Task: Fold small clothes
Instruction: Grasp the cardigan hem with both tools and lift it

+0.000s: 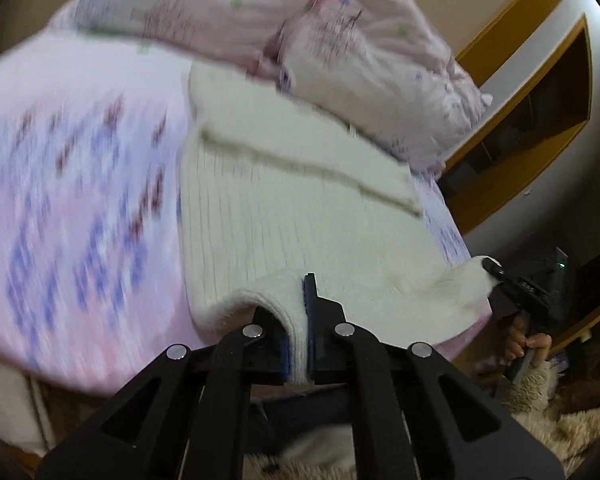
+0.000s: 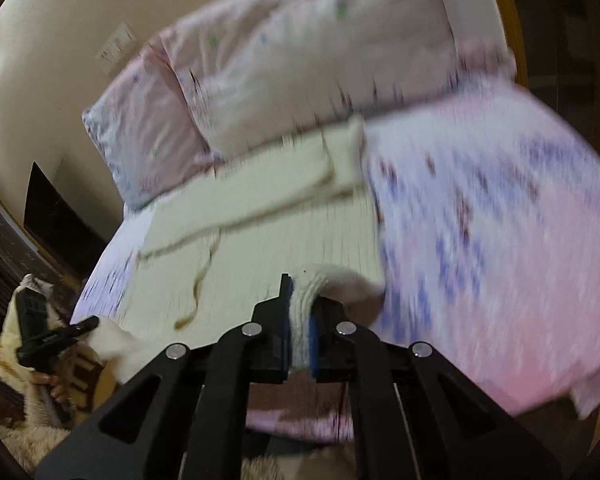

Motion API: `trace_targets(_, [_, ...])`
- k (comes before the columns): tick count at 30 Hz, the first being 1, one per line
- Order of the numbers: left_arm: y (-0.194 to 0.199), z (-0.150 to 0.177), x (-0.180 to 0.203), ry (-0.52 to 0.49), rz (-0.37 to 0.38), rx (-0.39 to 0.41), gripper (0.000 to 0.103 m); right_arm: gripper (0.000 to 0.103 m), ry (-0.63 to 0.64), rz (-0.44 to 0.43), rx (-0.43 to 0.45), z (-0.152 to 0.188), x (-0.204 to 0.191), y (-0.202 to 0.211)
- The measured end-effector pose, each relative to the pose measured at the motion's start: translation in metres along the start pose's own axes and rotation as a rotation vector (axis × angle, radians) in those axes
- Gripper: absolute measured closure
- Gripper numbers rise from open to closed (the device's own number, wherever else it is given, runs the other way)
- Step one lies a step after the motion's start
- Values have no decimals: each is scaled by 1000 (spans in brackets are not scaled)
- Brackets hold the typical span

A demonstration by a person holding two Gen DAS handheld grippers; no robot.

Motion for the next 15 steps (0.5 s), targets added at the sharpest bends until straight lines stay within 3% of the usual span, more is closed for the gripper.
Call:
trace_targets(7, [-8,-71,15,-58,-83,126,98,97,177,96,186,-58,-33,-14])
trace_targets(15, [-38,-152,24,-85,-156,233,99,97,262,202,287,-121,-44,-64])
Point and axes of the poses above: each gripper's, at about its wrist camera, not at the fingertips, and y roughly against the way its jaws point, x to its right, z to its underside, the point moved 1 cm from there along -y, roughly the way its jaws point, and after that the axes turned 11 degrees about -z, right-handed, at the moved point
